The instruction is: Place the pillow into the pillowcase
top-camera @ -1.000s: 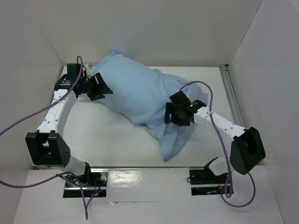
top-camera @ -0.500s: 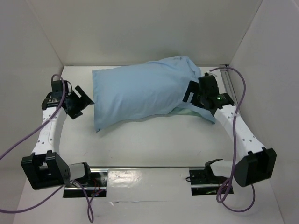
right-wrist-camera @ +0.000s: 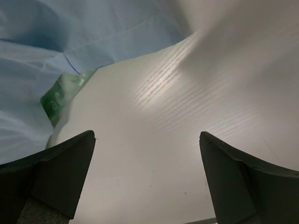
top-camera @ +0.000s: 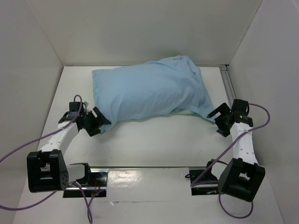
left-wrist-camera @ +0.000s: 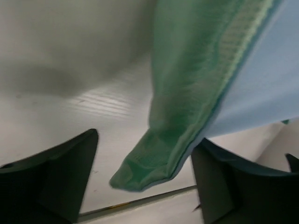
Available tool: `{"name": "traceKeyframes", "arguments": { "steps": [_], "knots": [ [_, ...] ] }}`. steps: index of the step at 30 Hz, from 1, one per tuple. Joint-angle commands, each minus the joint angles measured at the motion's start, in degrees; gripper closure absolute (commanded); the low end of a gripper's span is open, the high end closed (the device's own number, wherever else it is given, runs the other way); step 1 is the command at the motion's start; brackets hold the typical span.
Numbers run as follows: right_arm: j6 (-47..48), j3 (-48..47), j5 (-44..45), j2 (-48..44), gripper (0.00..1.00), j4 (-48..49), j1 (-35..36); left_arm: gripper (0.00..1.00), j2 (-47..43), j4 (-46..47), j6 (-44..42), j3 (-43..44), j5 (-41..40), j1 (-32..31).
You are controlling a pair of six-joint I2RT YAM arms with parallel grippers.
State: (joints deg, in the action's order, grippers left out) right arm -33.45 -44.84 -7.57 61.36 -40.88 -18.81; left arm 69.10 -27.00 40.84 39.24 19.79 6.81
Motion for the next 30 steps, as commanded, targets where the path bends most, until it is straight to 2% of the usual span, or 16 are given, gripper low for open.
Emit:
{"name": "traceKeyframes", "arguments": {
  "steps": [1, 2, 3, 4, 10, 18, 21, 22, 23, 25, 28, 29, 30],
  "knots": [
    [-5.20, 2.90, -9.47, 0.16, 0.00, 8.17, -4.29, 0.16, -2.03, 12.92, 3.10, -1.88, 7.25, -0.83],
    [-6.52, 3.79, -11.13, 0.86, 0.00, 9.84, -5.09, 0.32, -2.65, 15.64, 3.71, -2.41, 8.41, -1.35],
    [-7.50, 4.58, -12.28, 1.73, 0.00, 11.77, -5.97, 0.95, -3.79, 17.41, 4.24, -2.42, 8.42, -1.36],
    [-10.20, 6.15, -13.07, 1.74, 0.00, 15.62, -7.20, 1.00, -3.80, 17.42, 4.77, -1.55, 8.42, -1.36],
    [-16.72, 11.43, -17.12, 7.36, 0.00, 31.70, -8.26, 1.00, -4.41, 11.37, 4.07, 5.75, 4.03, 0.13],
    [-22.88, 13.11, -14.68, 16.15, 0.00, 45.88, -7.57, 1.00, -4.41, 10.66, 4.07, 8.83, 4.55, 0.75],
    [-25.41, 12.58, -12.56, 20.89, 0.06, 51.33, -6.51, 1.00, -4.41, 10.66, 4.07, 9.36, 5.08, 0.75],
    [-26.39, 12.58, -11.94, 23.25, 0.11, 53.17, -5.63, 1.00, -4.41, 10.66, 4.07, 9.36, 5.08, 0.75],
    [-27.36, 11.97, -11.16, 24.23, 0.23, 55.97, -5.02, 1.00, -4.41, 10.66, 4.07, 9.97, 5.08, 1.27],
    [-28.51, 10.74, -7.83, 25.73, 0.38, 56.61, -2.82, 1.00, -4.41, 10.66, 4.07, 10.50, 5.08, 1.28],
    [-29.21, 8.90, -5.36, 26.35, 0.94, 57.15, -1.41, 1.00, -4.94, 10.66, 4.07, 11.82, 5.61, 1.80],
    [-29.21, 7.76, -3.87, 24.61, 1.00, 54.62, -1.41, 1.00, -4.94, 10.66, 4.86, 12.60, 5.61, 1.80],
    [-29.21, 6.01, -2.63, 23.29, 1.00, 50.68, -0.62, 1.00, -4.94, 11.27, 4.86, 13.83, 6.13, 1.80]
  ]
}}
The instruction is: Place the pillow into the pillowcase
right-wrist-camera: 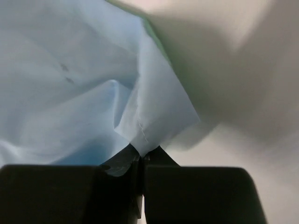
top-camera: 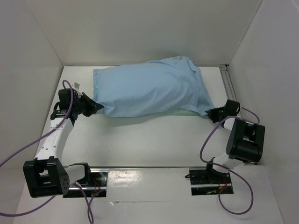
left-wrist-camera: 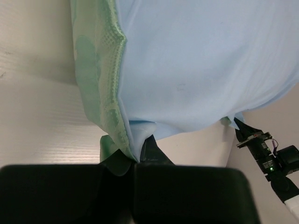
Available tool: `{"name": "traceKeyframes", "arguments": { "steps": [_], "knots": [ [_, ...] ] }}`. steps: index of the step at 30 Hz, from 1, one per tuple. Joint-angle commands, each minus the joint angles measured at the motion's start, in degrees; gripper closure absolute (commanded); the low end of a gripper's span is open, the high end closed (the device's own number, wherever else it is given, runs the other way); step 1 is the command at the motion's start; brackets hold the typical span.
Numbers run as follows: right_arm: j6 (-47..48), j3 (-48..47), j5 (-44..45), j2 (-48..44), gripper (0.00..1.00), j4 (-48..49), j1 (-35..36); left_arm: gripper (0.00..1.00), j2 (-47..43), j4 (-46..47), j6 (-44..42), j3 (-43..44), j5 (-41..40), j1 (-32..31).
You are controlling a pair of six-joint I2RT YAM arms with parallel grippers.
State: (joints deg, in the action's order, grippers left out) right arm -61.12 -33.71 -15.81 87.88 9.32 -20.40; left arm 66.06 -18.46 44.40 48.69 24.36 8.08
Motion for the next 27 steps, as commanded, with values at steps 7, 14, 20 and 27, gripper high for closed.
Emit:
{"name": "traceKeyframes", "arguments": {
  "steps": [7, 14, 20, 27],
  "knots": [
    [1.53, -13.80, 12.56, -20.10, 1.00, -13.41, 3.00, 1.00, -1.10, -1.05, 2.36, 21.17, 2.36, 4.05],
    [7.58, -30.58, 16.07, -26.17, 1.00, -25.74, 4.85, 1.00, -3.13, -10.88, 3.33, 40.14, -0.08, 12.48],
    [14.53, -46.76, 25.74, -28.11, 1.00, -33.31, 5.99, 1.00, 0.11, -18.01, 0.87, 55.27, -7.82, 13.02],
    [21.13, -53.30, 26.38, -21.62, 1.00, -31.84, 8.35, 1.00, 5.63, -13.90, -1.69, 55.20, -13.83, 13.02]
  ]
}}
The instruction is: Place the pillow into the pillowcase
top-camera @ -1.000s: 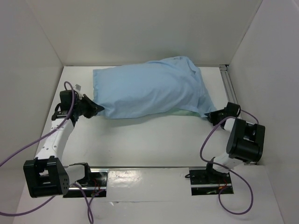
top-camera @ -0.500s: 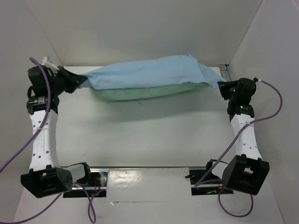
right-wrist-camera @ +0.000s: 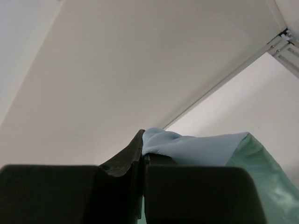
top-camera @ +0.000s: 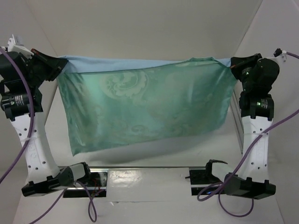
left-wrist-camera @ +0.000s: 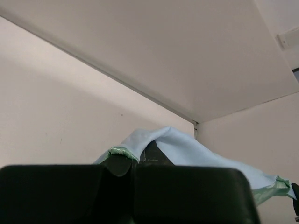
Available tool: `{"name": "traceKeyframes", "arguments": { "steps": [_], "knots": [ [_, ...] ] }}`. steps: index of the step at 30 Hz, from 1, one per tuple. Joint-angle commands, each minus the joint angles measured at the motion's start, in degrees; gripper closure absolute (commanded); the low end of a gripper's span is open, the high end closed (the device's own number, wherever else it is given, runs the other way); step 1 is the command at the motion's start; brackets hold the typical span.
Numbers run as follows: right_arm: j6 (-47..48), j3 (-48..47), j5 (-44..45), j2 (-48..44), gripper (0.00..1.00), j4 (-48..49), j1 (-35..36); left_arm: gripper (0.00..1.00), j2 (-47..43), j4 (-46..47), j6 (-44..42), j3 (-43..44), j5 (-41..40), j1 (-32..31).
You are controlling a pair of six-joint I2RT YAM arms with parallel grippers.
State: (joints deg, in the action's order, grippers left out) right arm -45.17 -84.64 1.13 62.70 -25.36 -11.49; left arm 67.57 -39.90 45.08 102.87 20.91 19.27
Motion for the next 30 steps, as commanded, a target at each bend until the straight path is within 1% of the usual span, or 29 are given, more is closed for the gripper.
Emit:
{"name": "traceKeyframes", "arguments": {
  "steps": [1, 2, 3, 4, 5, 6, 7, 8, 9, 10, 11, 12, 13, 14, 16, 19, 20, 21, 22, 23, 24, 25, 26, 28, 30],
  "knots": [
    [5.18, -2.37, 6.55, 5.23, 1.00, 2.86, 0.23, 1.00, 5.19, 8.95, -2.37, -0.38, -8.62, 1.83],
    [5.18, -2.37, 5.13, 9.07, 1.00, 3.39, 0.93, 1.00, 5.99, 10.96, -1.41, -2.22, -6.77, 1.83],
    [5.18, -2.37, 3.98, 11.11, 1.00, 4.26, 2.51, 1.00, 6.60, 13.86, -0.79, -8.24, -2.93, 1.83],
    [5.18, -2.37, 3.97, 13.05, 1.00, 4.27, 3.65, 1.00, 7.22, 17.19, 0.35, -11.87, -1.67, 1.13],
    [5.18, -1.50, 4.67, 16.72, 1.00, 5.66, 4.88, 1.00, 8.36, 24.36, 0.36, -15.38, -1.66, -0.09],
    [5.79, -1.49, 4.68, 18.84, 1.00, 7.68, 5.85, 1.00, 9.41, 26.78, 0.36, -20.20, -1.66, -0.98],
    [7.45, -2.45, 3.72, 21.39, 0.88, 7.70, 6.38, 0.84, 10.90, 27.41, -0.25, -20.86, -3.57, -1.51],
    [8.25, -4.02, 3.01, 24.11, 0.69, 6.83, 7.26, 0.58, 12.66, 27.42, -1.73, -20.87, -4.11, -2.47],
    [9.04, -6.13, 2.14, 29.19, 0.34, 5.69, 7.27, 0.14, 16.85, 25.94, -2.88, -18.34, -4.64, -3.00],
    [9.04, -10.59, 2.13, 31.24, 0.26, 1.76, 7.79, 0.05, 19.42, 23.32, -4.11, -15.36, -4.65, -3.01],
    [10.87, -11.94, 2.13, 32.30, 0.19, 1.03, 7.79, 0.00, 21.79, 20.07, -6.91, -11.85, -4.65, -3.79],
    [11.59, -11.95, 3.69, 32.31, 0.13, 1.02, 8.32, 0.00, 25.12, 17.08, -8.41, -5.90, -4.65, -4.76],
    [12.29, -12.65, 4.40, 31.44, 0.04, 1.54, 8.32, 0.00, 25.15, 13.22, -9.65, -4.01, -5.60, -5.37],
    [13.69, -12.65, 4.41, 30.65, 0.00, 1.55, 8.32, 0.00, 25.15, 12.31, -11.40, -2.69, -5.61, -6.08],
    [15.19, -13.35, 4.94, 29.41, 0.00, -1.16, 8.93, 0.00, 23.41, 12.30, -13.08, -2.67, -4.92, -8.18],
    [18.35, -14.50, 6.87, 27.40, 0.00, -7.21, 9.46, 0.01, 19.45, 7.92, -15.45, -2.67, -3.42, -12.31],
    [19.49, -13.19, 7.92, 26.52, 0.00, -8.20, 9.46, 0.01, 17.35, 5.56, -16.68, -3.37, -3.42, -13.45],
    [19.50, -11.70, 10.62, 25.29, 0.00, -8.91, 10.07, 0.01, 15.94, 4.66, -16.69, -4.42, -4.11, -15.99],
    [19.50, -10.03, 11.87, 22.41, 0.00, -9.61, 10.08, 0.01, 14.19, 4.66, -17.56, -8.35, -4.64, -17.23],
    [20.03, -6.45, 12.84, 20.90, 0.00, -10.14, 10.08, 0.01, 12.34, 4.66, -17.57, -10.82, -5.26, -18.29],
    [20.03, -4.59, 14.59, 19.32, 0.00, -10.93, 10.08, 0.01, 8.06, 4.66, -17.57, -13.37, -5.87, -19.78],
    [20.03, -2.83, 15.22, 16.09, 0.00, -10.93, 9.56, 0.01, 5.93, 4.66, -17.57, -18.36, -5.88, -20.40],
    [20.03, 0.50, 15.92, 14.57, 0.00, -11.72, 9.55, 0.01, 3.90, 4.66, -17.57, -20.49, -6.49, -20.41],
    [20.03, 3.42, 18.47, 10.37, 0.00, -12.60, 8.85, 0.01, -1.18, 5.26, -17.04, -25.06, -5.71, -21.55],
    [20.73, 7.90, 19.09, 7.80, 0.00, -13.31, 7.71, 0.01, -3.84, 5.27, -17.04, -27.19, -5.70, -22.42]
  ]
}}
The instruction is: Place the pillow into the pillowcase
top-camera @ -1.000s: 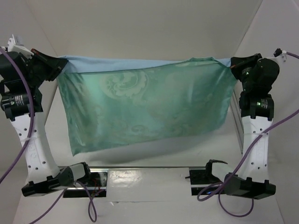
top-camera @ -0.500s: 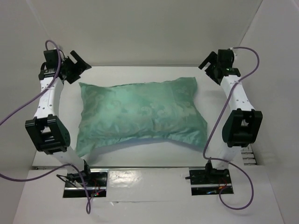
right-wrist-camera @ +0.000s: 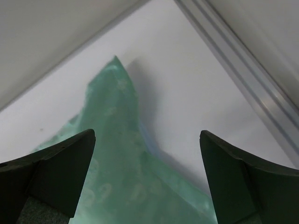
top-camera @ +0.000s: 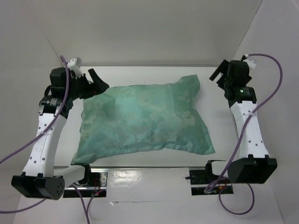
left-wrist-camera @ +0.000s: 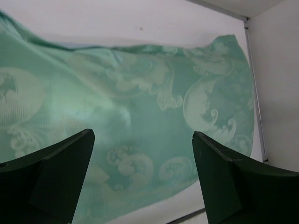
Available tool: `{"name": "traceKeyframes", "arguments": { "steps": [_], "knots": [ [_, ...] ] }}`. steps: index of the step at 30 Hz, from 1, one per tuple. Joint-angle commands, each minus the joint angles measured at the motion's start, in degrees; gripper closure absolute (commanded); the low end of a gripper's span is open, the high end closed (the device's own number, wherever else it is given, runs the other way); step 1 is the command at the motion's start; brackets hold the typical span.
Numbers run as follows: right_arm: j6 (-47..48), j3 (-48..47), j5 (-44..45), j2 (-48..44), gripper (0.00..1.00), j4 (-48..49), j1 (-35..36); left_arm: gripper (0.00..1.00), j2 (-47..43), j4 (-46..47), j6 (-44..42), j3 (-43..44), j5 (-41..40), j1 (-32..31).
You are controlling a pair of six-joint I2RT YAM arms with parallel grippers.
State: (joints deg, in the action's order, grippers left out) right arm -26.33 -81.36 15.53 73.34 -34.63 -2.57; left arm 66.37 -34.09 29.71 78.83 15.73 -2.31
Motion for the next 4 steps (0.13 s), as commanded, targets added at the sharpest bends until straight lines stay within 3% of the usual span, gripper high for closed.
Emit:
{"name": "traceKeyframes", "arguments": {
  "steps": [1, 4],
  "knots": [
    [1.89, 6.03, 6.16, -3.98, 0.00, -4.04, -1.21, 0.01, -3.95, 0.07, -1.07, -4.11, -0.52, -1.55],
    [2.95, 8.59, 8.01, -6.19, 0.00, -3.51, -1.83, 0.01, -7.30, 2.70, -1.06, -6.49, -0.52, -2.09]
  ]
}}
